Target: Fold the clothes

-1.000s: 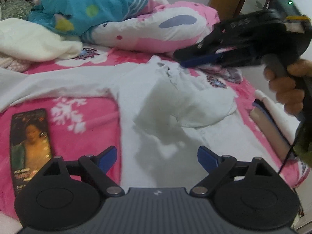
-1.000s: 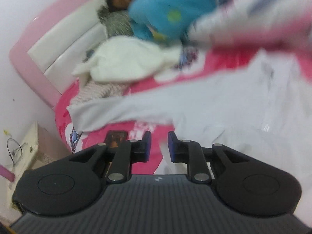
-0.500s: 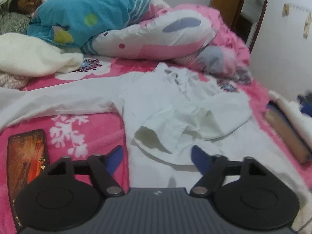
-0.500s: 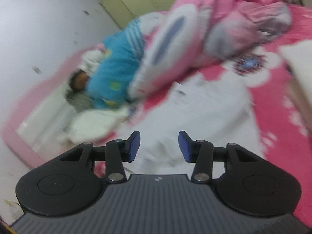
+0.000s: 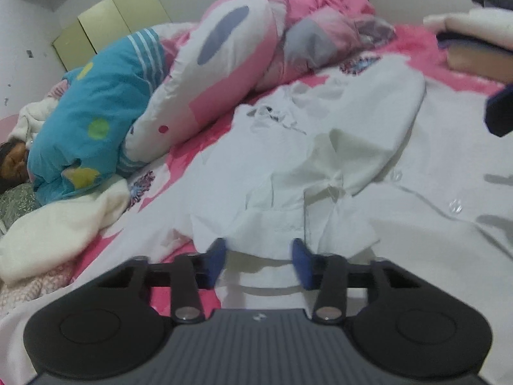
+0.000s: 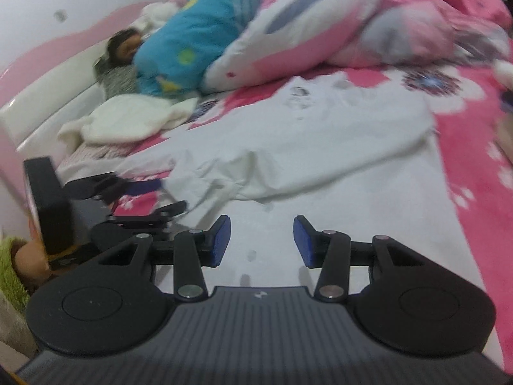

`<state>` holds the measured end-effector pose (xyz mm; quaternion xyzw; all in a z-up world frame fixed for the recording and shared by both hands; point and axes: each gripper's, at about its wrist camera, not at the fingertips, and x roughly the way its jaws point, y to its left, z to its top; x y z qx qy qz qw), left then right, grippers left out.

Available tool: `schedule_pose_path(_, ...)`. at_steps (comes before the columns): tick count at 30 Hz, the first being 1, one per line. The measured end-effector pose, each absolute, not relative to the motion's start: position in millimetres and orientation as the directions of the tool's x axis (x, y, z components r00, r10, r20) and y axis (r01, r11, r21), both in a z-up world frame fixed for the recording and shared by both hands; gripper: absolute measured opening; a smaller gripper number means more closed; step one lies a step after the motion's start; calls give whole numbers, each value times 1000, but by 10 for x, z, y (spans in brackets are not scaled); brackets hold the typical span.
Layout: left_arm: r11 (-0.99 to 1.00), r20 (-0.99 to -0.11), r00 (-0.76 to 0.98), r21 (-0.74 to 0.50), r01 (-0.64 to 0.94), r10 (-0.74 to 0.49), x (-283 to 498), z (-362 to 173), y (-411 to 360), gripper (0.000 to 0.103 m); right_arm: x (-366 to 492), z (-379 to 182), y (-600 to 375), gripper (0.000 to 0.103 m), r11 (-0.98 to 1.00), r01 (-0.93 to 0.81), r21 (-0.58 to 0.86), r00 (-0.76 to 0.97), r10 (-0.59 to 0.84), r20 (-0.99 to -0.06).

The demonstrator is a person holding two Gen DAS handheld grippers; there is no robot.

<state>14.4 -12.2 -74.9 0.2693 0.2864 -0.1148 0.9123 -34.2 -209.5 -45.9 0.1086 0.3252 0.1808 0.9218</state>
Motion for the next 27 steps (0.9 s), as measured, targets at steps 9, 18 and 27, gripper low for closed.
schedule_pose_path(9,871,-607,785,313,379,-123,204,-731,91,2,17,-556,-1581,43,873,-390,295,654,487,-579)
schedule_pose_path(18,799,-493,854,442,408,-163,-98,-707,106,46,275,-800,-1450,43,843,-324,430,555,537,-635)
schedule_pose_path(27,756,-474,874,533,380,-106,42,-897,41,46,464,-900,-1431,35,824,-273,497,513,561,-649)
